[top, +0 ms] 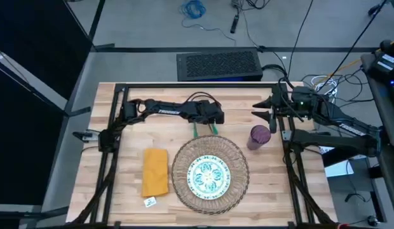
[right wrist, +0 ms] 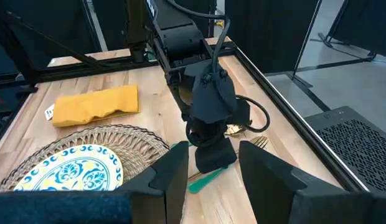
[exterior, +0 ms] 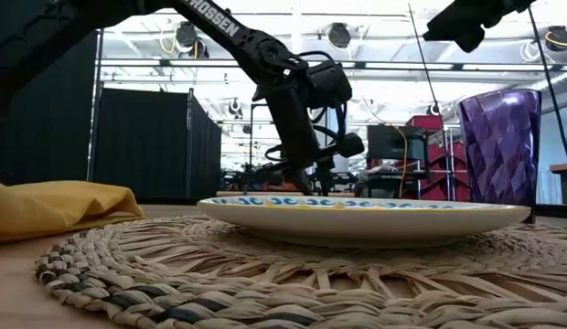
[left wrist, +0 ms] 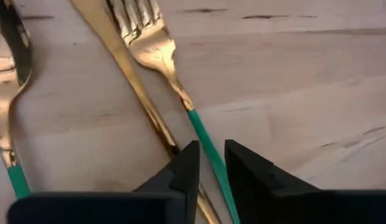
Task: Set table place
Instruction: Put the green table fork on top of the folded yellow table napkin
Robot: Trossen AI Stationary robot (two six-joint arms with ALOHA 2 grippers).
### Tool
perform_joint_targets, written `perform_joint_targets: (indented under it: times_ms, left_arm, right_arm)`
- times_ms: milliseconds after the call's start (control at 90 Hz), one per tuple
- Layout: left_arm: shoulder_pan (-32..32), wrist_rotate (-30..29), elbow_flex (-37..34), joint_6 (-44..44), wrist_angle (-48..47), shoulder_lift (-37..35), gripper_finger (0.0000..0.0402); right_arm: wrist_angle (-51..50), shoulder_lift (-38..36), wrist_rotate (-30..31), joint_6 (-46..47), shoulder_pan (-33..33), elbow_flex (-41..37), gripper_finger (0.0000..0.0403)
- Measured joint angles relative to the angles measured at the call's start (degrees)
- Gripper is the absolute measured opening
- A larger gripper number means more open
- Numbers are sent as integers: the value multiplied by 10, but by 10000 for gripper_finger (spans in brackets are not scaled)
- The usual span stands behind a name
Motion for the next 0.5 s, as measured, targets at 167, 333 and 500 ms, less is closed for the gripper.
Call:
perform_joint_targets:
  times_ms: [167, 333, 500]
  left_arm:
    - [2, -1, 0, -1, 0, 0, 75]
    - [9, -1, 0, -1, 0, 0, 75]
    - [19, 12, 0, -1, 2, 0, 75]
  right_arm:
    - [0, 0, 0, 0, 0, 0, 130]
    - [0, 0, 0, 0, 0, 0, 130]
    - [0, 0, 0, 0, 0, 0, 130]
